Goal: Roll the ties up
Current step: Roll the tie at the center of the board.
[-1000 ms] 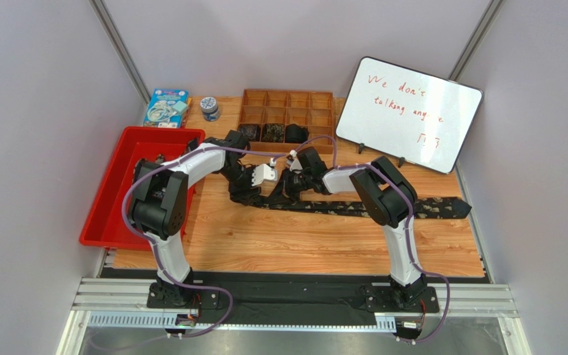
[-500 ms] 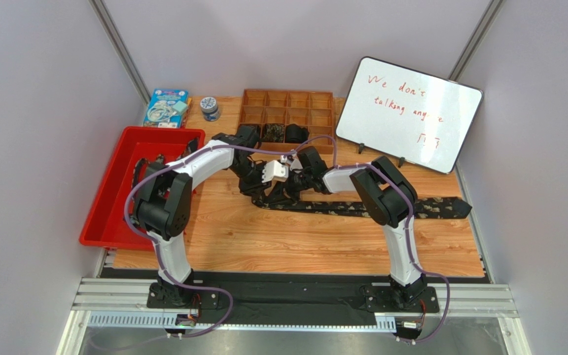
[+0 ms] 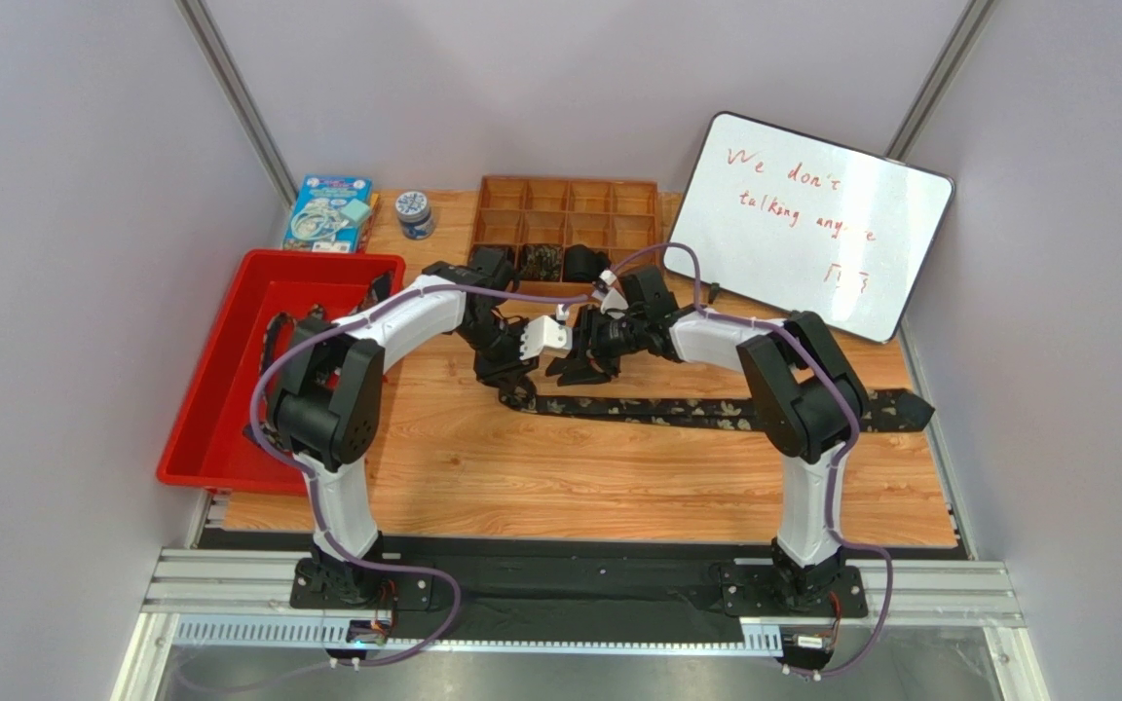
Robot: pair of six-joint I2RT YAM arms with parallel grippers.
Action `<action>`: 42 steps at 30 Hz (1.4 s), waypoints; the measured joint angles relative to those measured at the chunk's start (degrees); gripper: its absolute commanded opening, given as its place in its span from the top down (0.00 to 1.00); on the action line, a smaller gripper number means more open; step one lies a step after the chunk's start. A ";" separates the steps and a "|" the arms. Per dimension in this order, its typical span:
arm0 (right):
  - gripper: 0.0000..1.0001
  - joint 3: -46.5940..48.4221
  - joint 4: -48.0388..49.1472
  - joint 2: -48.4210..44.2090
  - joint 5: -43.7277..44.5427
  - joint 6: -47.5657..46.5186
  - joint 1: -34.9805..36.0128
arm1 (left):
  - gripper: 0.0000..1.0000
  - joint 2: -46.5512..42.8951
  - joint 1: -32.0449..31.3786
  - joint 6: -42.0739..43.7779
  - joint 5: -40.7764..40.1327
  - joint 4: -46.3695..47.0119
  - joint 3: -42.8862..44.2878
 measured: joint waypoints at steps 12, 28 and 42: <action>0.59 -4.22 -0.96 2.01 -0.13 -0.48 -0.50 | 0.61 0.44 -2.69 -1.22 -0.07 0.02 0.00; 0.58 -6.01 5.11 2.93 -1.88 2.71 -0.50 | 0.59 3.76 -7.87 -2.36 -3.98 1.64 -0.96; 0.81 -5.75 3.50 2.49 -1.92 1.97 2.34 | 0.54 3.80 -7.89 -2.58 -4.37 1.75 -0.96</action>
